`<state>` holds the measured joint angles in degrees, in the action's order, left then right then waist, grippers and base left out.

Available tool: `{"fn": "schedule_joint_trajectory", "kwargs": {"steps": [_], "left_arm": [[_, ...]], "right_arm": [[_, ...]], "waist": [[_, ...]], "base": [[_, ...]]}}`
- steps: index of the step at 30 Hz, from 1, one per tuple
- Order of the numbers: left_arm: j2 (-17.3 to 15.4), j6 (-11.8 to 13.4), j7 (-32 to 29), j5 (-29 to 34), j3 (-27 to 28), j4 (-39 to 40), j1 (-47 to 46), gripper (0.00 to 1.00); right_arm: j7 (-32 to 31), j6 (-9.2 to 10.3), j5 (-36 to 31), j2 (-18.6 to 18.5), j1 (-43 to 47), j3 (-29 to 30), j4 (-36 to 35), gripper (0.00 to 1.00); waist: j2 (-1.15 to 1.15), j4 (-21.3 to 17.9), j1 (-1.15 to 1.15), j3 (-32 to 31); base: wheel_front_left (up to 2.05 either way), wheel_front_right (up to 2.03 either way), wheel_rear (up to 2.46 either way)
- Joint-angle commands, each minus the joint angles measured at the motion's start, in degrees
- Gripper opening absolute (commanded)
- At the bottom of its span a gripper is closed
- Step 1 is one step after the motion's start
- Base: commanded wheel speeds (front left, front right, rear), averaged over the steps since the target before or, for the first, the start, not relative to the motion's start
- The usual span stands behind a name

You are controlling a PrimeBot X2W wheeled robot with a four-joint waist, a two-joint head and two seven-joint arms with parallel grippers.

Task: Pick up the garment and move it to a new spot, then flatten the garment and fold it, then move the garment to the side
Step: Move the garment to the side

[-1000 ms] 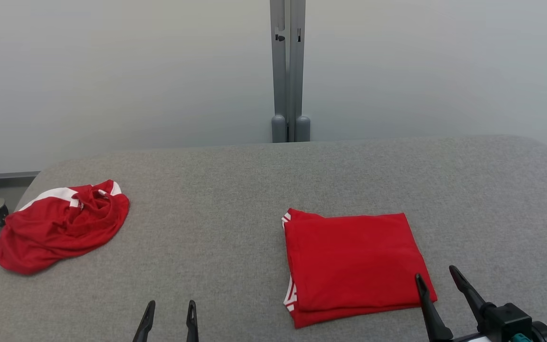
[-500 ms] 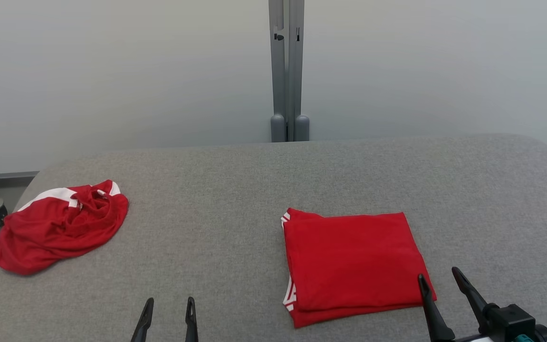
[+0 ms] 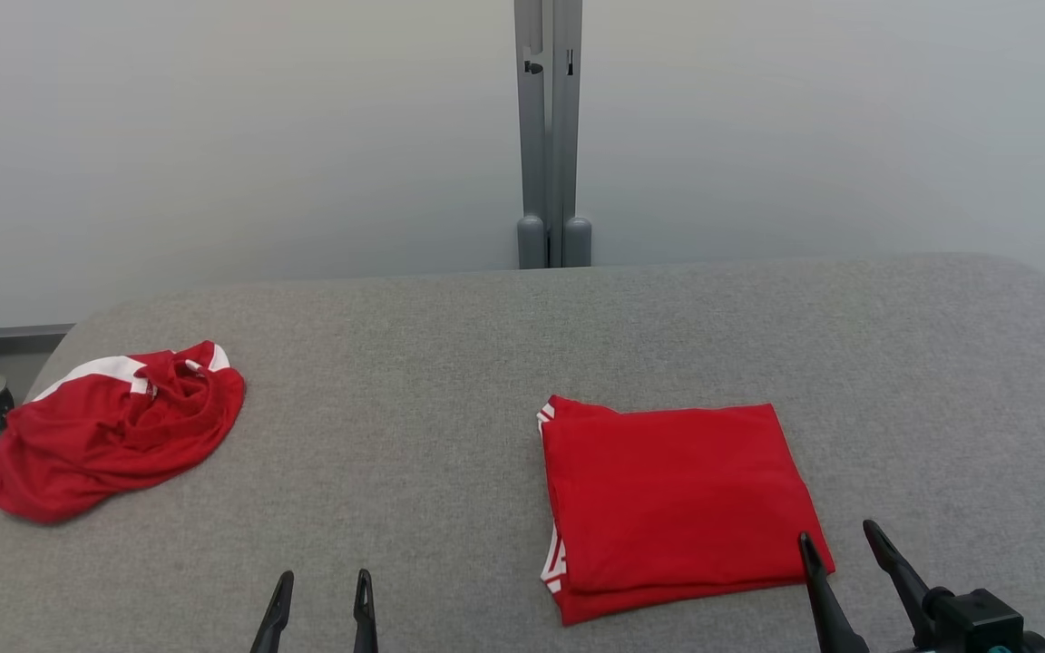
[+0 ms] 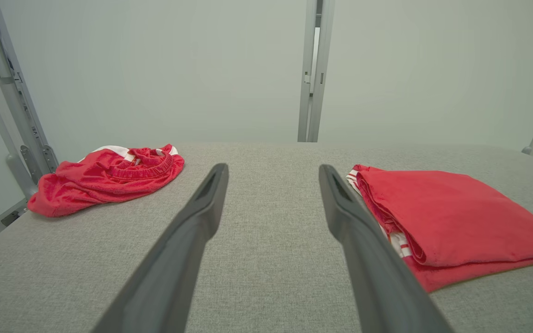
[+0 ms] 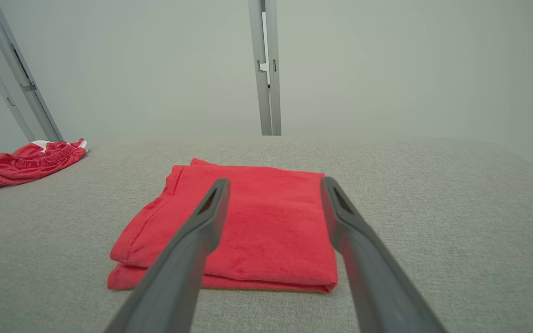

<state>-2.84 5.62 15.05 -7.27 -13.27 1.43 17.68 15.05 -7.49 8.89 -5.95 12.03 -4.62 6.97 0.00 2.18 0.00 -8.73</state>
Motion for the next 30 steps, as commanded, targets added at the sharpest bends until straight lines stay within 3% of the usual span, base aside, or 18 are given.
{"fn": "schedule_joint_trajectory", "kwargs": {"steps": [1, 8, 12, 17, 24, 30], "left_arm": [[-0.1, -0.1, 0.2, -0.1, 0.1, 0.0, 0.2, 1.00], [-0.1, -0.5, 0.2, 0.7, -0.7, 0.6, -1.1, 1.00], [-0.1, -0.7, 0.2, 1.3, -0.9, 1.1, -2.0, 1.00], [-0.1, -1.0, 0.2, 1.8, -1.4, 1.3, -2.7, 1.00], [-0.1, -1.2, 0.2, 1.6, -3.1, 2.0, -3.9, 1.00], [-0.1, -1.2, 0.2, 0.7, -4.6, 2.6, -5.9, 1.00]], "right_arm": [[0.2, -0.01, 0.4, 0.1, 0.7, 0.0, 0.2, 1.00], [0.2, -0.01, 2.3, -1.2, -0.6, -0.6, 0.7, 1.00], [0.2, -0.01, 8.5, -1.6, -2.2, 0.7, 2.6, 1.00], [-0.3, -0.01, 18.7, -5.8, -6.4, -2.2, 10.3, 1.00], [-11.1, -0.01, 37.4, -14.1, -15.5, -9.6, 15.3, 1.00], [-21.2, -0.01, 47.6, -20.3, -22.0, -13.7, 17.1, 1.00]], "waist": [[0.00, -0.1, 0.00, 0.1], [0.00, 0.0, 0.00, 2.0], [0.00, 0.4, 0.00, 3.6], [0.00, 0.8, 0.00, 5.4], [0.00, 1.6, 0.00, 7.9], [0.00, 2.8, 0.00, 11.2]], "base": [[0.00, 0.00, 0.00], [0.00, 0.00, 0.00], [0.00, 0.00, 0.00], [0.00, 0.00, 0.00], [0.00, 0.00, 0.00], [0.00, 0.00, 0.00]]}}
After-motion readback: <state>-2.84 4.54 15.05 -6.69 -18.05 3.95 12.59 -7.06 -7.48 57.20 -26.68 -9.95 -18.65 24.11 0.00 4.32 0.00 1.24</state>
